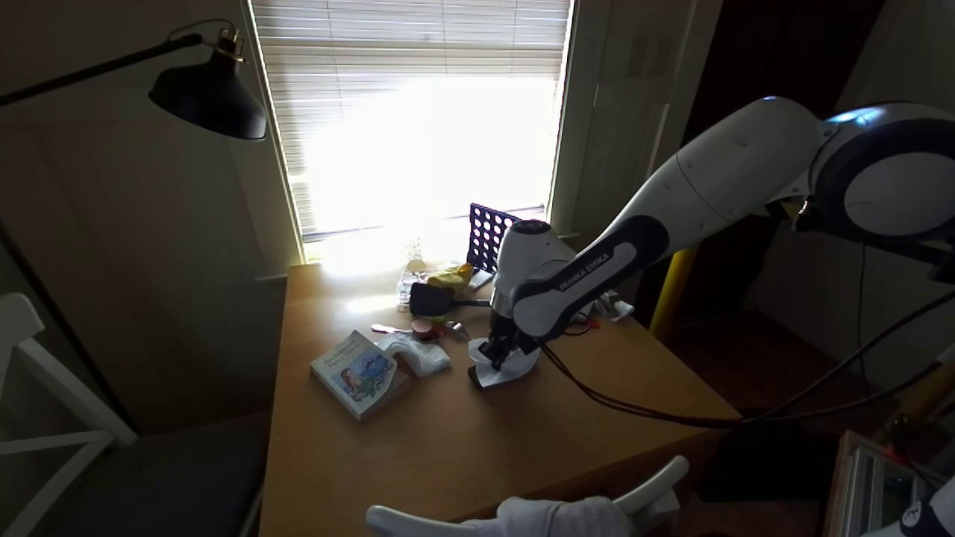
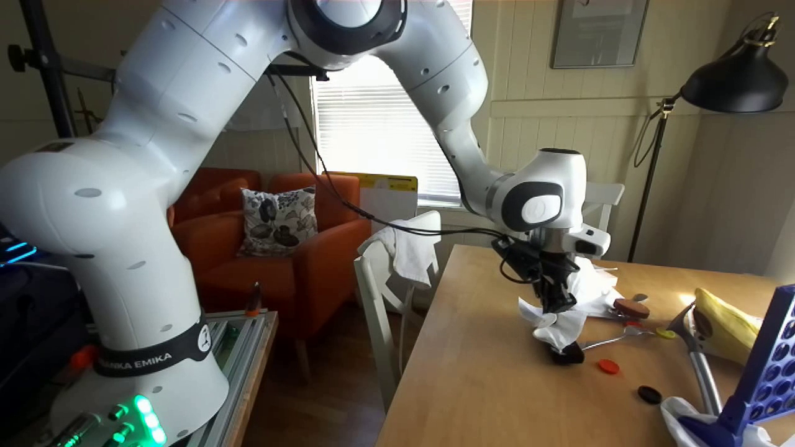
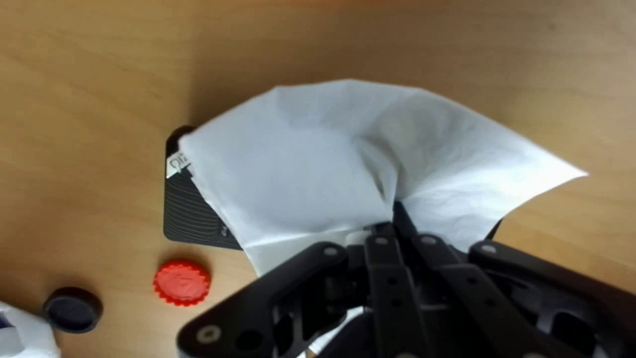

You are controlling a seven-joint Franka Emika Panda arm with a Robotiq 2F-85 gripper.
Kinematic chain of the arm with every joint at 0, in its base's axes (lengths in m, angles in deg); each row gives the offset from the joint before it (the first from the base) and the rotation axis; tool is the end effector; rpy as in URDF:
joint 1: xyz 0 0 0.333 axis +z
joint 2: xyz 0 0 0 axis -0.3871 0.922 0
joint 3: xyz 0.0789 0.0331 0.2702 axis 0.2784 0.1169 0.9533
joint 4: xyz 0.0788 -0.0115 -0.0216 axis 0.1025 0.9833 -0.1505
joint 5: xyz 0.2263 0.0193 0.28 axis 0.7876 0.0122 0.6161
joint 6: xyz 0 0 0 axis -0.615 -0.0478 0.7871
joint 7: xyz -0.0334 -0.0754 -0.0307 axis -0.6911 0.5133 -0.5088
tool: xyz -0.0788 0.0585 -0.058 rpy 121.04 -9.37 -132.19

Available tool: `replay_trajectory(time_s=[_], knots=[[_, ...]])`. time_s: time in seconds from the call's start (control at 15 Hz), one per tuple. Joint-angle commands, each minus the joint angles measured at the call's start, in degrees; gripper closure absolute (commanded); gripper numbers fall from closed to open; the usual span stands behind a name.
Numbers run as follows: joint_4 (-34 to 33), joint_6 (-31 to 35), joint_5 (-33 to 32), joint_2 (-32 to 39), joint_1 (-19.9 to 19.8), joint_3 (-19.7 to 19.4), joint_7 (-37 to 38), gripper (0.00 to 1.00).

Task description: Use the paper towel to wipe the remote

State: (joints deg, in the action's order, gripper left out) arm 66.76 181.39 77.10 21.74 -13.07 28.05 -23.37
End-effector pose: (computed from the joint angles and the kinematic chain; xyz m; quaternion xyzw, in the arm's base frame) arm 0.6201 0.0868 0.1722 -0.9973 0.0289 -0.0670 0.0028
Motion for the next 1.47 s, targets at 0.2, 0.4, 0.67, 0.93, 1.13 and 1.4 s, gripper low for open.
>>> replay_trajectory(time_s=[0.2,0.4,0.67,0.93,1.13,1.4], knots=[[0.9,-2.8,-1.9,-1.3,0.8,-4.7,5.2,0.99],[0.6,-2.7,-1.5,-1.5,0.4,-6.2,7.3,0.99],[-0.8,-2.8,-1.7,-0.4,0.0,-8.6,10.2,0.99],[-1.1,-3.1,-1.9,-0.1,0.4,-9.7,11.8,0.99],[-0.1,-4.5,-0.1,-1.2,-1.2,-5.7,7.5,0.99],[-0.2,-4.2,1.0,-0.9,-2.5,-0.6,2.7,0.99]])
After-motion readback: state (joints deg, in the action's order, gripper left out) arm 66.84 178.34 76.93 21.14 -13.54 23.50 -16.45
